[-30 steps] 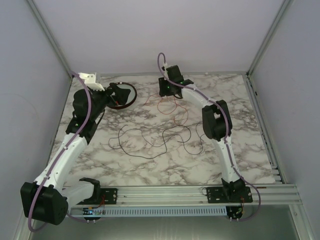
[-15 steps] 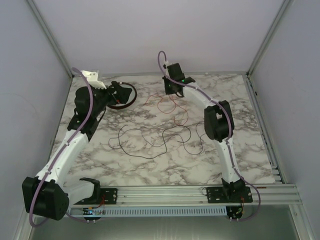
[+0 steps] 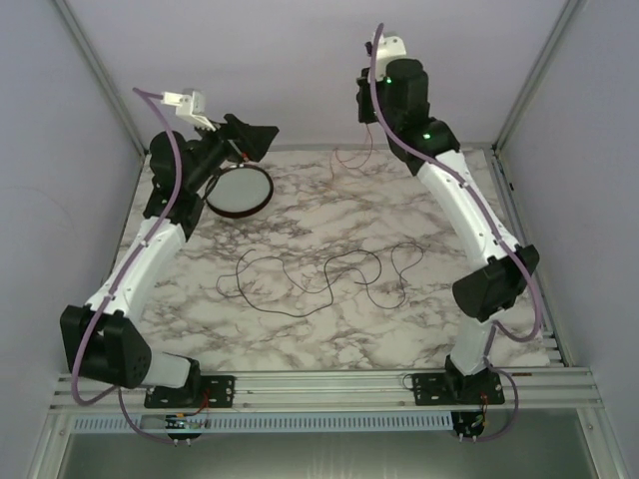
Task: Zip-tie the wires
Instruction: Untie the cable at the center of the board.
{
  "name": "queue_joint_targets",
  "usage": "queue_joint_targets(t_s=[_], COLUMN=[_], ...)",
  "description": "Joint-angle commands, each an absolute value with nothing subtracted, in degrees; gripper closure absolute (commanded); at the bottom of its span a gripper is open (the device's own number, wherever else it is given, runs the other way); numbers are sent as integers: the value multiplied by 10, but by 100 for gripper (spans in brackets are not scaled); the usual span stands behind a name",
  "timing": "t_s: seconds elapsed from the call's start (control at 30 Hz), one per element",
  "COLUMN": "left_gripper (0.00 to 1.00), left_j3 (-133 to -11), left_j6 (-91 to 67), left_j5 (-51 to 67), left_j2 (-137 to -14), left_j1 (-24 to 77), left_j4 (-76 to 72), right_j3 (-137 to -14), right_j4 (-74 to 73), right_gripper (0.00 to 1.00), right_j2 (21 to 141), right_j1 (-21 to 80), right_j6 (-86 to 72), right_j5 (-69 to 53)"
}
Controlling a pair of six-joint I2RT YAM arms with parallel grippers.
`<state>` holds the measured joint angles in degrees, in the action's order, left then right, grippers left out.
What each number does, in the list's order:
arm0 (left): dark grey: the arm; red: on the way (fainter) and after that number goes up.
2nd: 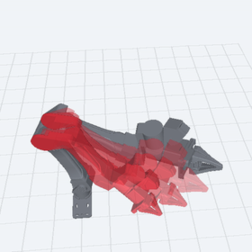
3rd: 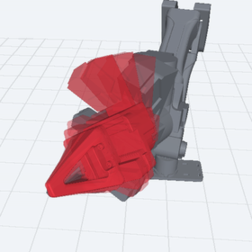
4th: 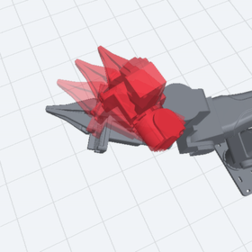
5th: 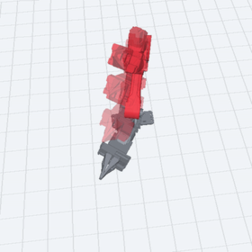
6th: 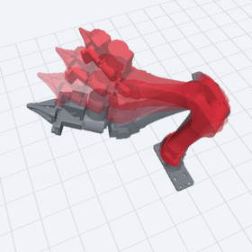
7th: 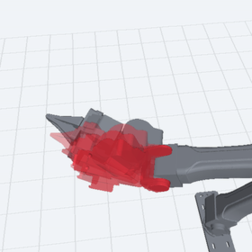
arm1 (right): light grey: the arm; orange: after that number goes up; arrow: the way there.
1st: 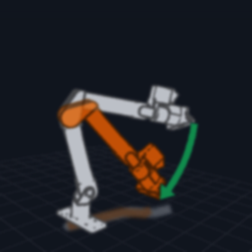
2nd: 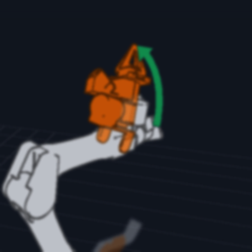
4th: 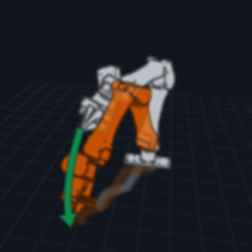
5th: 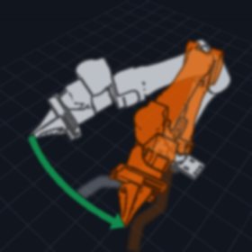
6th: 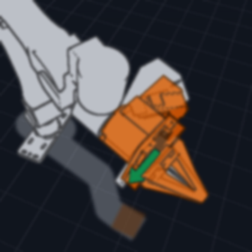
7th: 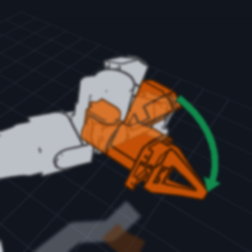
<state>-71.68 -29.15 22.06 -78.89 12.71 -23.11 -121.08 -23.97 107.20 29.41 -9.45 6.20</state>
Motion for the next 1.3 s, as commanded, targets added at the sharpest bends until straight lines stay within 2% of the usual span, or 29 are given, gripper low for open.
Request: queue_joint_targets(t_s=[0.0, 0.17, 0.77, 1.03, 1.27], left_gripper=[0, 0, 0, 0, 0], left_j3=[-726, -726, -762, -808, -834], left_j6=[-299, -221, -105, -115, -151], left_j5=[265, 256, 205, 173, 199], left_j2=[-822, -885, -1086, -1152, -1187], left_j1=[138, 163, 283, 309, 344], left_j4=[-307, -324, -448, -449, -483], right_j3=[-1230, -1237, -1288, -1279, -1246], right_j4=[-246, -248, -245, -241, -239], right_gripper=[100, 100, 100, 100, 100], right_j2=[1049, 1020, 944, 911, 878], right_j1=[283, 270, 258, 259, 258], right_j6=[-74, -74, -111, -134, -142], right_j5=[61, 37, 13, -18, -32])
